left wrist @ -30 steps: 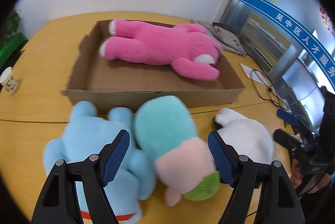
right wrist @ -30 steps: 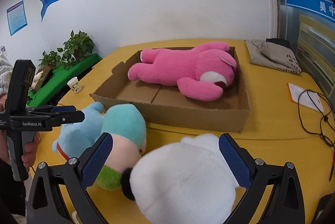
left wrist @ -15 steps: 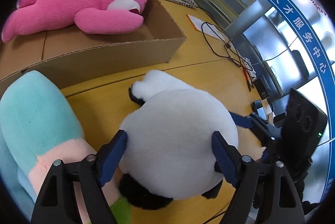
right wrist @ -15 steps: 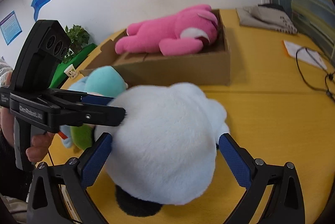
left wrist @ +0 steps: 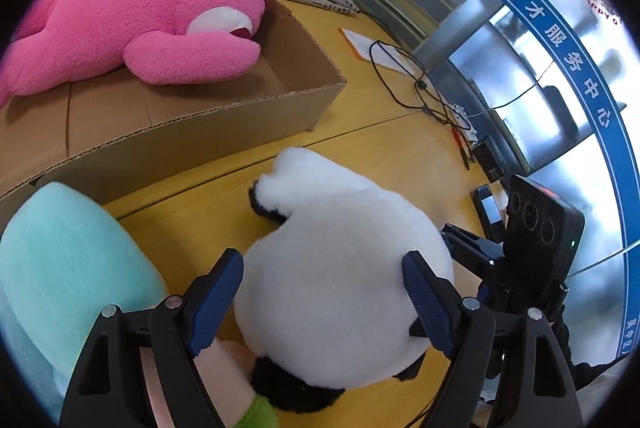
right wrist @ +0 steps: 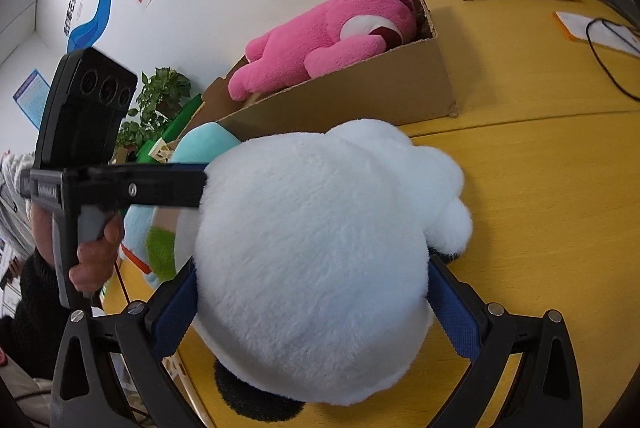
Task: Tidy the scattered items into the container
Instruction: 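Close the left tool on the white panda while the right tool grips it too, then lift the white panda with both tools and carry it over the box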
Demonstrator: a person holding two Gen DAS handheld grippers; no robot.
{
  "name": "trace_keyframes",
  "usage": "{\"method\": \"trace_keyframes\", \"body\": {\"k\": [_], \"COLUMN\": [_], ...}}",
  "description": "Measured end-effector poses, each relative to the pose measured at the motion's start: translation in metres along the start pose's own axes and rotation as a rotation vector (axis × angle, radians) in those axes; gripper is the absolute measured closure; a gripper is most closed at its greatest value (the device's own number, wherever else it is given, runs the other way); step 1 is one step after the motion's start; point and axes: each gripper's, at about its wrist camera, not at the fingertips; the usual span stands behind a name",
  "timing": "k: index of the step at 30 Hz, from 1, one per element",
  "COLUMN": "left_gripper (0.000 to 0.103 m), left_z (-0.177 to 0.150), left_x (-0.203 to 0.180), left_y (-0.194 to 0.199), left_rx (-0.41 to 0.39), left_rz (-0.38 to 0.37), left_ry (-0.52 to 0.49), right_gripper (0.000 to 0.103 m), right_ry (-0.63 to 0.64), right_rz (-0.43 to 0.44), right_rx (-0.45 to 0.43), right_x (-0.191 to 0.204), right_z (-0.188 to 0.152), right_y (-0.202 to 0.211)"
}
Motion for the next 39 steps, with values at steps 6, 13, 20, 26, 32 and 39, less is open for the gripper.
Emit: {"method": "trace_keyframes", "body": {"k": [6, 13, 20, 26, 32, 39], "left_gripper": [0.018, 0.014, 0.033, 0.038, 0.038, 0.038], "left_z": [-0.005, -0.014, -0.022, -0.019, 0.001, 0.021], "left_x": [-0.007, -0.015, -0.021, -0.037, -0.045, -0.031], "left_y": [-0.017, -0.02, -0.008, 0.023, 0.076, 0.154], "left_rx": [0.064, 0.096, 0.08, -0.009, -0.143, -0.319], "left_rz": [-0.049, -0.032, -0.049, -0.032, -0.035, 0.001], "left_ry": [-0.022, -0.056, -0.029, -0.08, -0.121, -0.151], "right_gripper": [0.0, 0.0, 0.0, 0.01, 0.011, 0.012], "right_ry": [0.025, 0.002, 0.058, 0.095, 0.214, 0.432], "right_rz": [0.018, 0.094, 0.113, 0.115, 0.1, 0.085], "right_rx": [0.01, 0.062, 0.057, 0.002, -0.072, -0.105], "right_x": [-0.012, -0.013, 0.0, 0.016, 0.054, 0.123], "right_z": [-0.005, -0.014, -0.013, -0.009, 0.026, 0.085], "right_y": [0.009, -0.003, -0.004, 0.007, 0.026, 0.025]}}
Point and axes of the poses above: each gripper's, at about its wrist camera, not at the fingertips, and y roughly against the way its jaws point, x to its left, z to its top, and after that the axes turned 7 degrees about -x, right-handed
